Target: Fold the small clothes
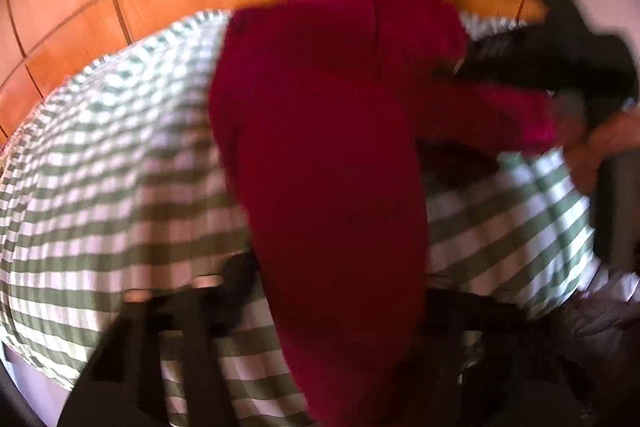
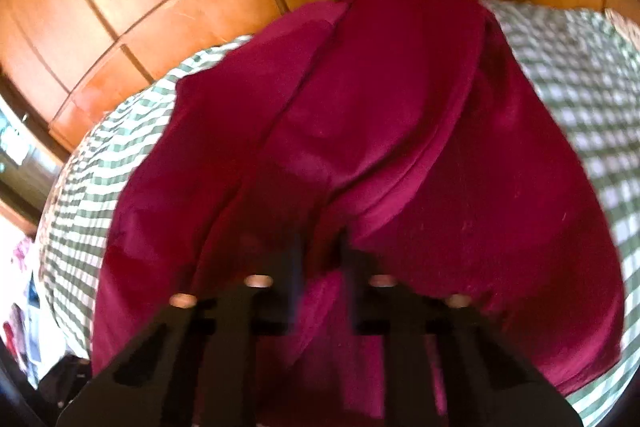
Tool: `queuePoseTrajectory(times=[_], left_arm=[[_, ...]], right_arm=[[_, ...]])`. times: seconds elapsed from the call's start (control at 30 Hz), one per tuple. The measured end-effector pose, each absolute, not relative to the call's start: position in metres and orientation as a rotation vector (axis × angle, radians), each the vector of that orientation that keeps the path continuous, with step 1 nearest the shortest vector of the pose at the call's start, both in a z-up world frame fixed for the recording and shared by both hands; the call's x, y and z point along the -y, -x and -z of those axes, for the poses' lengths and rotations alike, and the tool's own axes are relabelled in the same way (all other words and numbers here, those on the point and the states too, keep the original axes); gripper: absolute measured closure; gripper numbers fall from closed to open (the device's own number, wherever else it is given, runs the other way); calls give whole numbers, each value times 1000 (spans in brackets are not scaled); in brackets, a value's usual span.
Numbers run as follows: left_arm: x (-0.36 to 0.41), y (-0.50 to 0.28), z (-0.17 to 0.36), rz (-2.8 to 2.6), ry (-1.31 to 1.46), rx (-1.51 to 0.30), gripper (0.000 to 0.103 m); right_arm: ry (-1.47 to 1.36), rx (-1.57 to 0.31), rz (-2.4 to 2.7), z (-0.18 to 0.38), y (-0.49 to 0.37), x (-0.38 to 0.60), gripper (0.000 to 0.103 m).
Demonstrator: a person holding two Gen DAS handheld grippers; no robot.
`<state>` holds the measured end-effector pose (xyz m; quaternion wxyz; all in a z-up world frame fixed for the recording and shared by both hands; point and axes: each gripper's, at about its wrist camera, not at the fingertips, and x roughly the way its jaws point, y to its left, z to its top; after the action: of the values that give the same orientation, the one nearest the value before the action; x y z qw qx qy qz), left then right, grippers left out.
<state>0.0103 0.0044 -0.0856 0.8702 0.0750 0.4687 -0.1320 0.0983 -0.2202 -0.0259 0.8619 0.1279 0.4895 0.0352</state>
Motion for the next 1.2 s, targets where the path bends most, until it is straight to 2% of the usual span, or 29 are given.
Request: queuePoseTrajectory(times=[0.03,0.07,0.27,0.37,0.4,0.63,0.73,0.77,0.8,0.83,0.9,1.0,1.07,1.13,1.17,1.2], left_arm=[[-6,-12,86,263,-160,-979,93],[-10,-13,83,268,-137,-969,94],[-70,-36,16,291,137,-823,95],[-105,-73,-17,227,215,-752,95],[-117,-90,-31,193,234,-723,95],[-165,-211,-91,-101,230,-625,95],[-174,-255,-99,-267,219,-643,90],[-179,-267,-96,-283,240,-655,79],[-182,-273,-92,-303,268,-668,57],[-183,-267,-89,-318,292,-667,50],[-187,-257,-80,-291,320,-653,38],[-173,-240,-48,-192,316,-714,38],[-162,-225,-29,-121,322,-757,38],[-149,-201,-2,-27,341,-820,38],[-141,-188,14,14,352,-857,38],[-137,-181,24,40,361,-878,38]], right_arm=[[-268,-1018,-87,20,-97,223,95],[-271,-984,-104,6,-92,230,95],[-261,-817,-34,-59,-77,295,95],[-232,-748,125,-83,-83,351,100],[-225,-737,178,-87,-88,369,103],[-167,-745,578,-85,-144,491,103],[-232,-767,626,-79,-154,521,103],[-255,-767,609,-78,-151,523,103],[-260,-771,587,-77,-149,522,92],[-257,-779,565,-75,-147,519,59],[-267,-780,476,-72,-131,500,24],[-274,-824,304,-62,-114,464,23],[-281,-888,184,-50,-106,435,16],[-181,-966,155,-32,-107,407,16],[-87,-1012,177,-20,-110,395,30],[1,-1070,196,-8,-115,386,73]])
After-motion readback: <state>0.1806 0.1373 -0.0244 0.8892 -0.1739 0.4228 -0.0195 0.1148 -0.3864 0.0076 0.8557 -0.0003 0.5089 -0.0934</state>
